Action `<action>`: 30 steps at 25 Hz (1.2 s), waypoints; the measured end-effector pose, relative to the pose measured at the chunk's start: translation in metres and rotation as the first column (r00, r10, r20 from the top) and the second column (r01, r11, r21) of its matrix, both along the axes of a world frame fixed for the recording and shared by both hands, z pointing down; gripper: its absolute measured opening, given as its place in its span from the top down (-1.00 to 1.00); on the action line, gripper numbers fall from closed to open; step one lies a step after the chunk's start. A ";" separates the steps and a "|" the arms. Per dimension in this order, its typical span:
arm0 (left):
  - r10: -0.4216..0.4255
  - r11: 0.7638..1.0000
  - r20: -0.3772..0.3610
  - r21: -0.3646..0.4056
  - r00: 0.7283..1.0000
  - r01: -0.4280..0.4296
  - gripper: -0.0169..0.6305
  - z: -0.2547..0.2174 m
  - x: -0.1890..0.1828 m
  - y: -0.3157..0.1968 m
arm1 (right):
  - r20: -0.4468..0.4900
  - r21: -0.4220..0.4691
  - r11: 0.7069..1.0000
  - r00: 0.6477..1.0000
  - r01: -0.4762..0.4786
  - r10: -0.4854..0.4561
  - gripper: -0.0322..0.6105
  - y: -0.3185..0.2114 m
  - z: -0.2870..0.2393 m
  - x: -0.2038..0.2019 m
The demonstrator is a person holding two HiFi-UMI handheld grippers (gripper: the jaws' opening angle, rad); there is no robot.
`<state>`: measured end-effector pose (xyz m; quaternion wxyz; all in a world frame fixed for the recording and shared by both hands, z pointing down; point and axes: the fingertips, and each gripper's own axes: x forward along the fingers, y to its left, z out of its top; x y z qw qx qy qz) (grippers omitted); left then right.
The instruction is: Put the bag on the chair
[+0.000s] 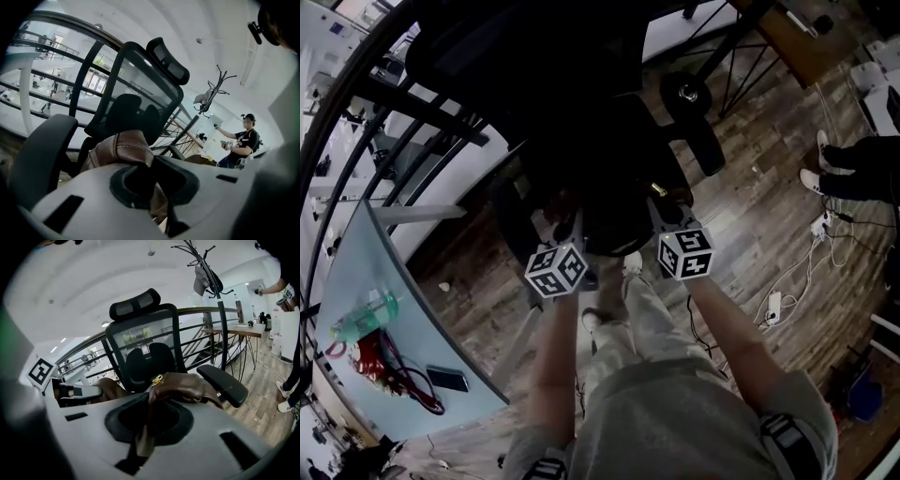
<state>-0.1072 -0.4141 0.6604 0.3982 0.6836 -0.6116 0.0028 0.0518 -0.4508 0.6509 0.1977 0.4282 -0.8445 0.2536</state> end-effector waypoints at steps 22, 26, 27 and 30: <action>0.006 0.979 0.108 -0.205 0.994 0.017 0.87 0.114 -0.010 -0.042 | -0.092 -0.140 0.990 0.995 0.024 -0.037 0.84 -0.048 0.120 -0.013; 0.019 0.977 0.099 -0.212 0.995 0.003 0.86 0.111 -0.008 -0.037 | -0.083 -0.182 0.983 0.996 0.026 -0.042 0.67 -0.041 0.123 -0.013; 0.021 0.978 0.084 -0.208 0.996 -0.004 0.78 0.110 -0.007 -0.036 | -0.078 -0.193 0.981 0.997 0.015 -0.031 0.46 -0.039 0.123 -0.012; 0.010 0.985 0.045 -0.170 0.999 -0.003 0.06 0.099 -0.004 -0.037 | -0.084 -0.178 0.983 0.996 -0.040 0.025 0.23 -0.042 0.116 -0.005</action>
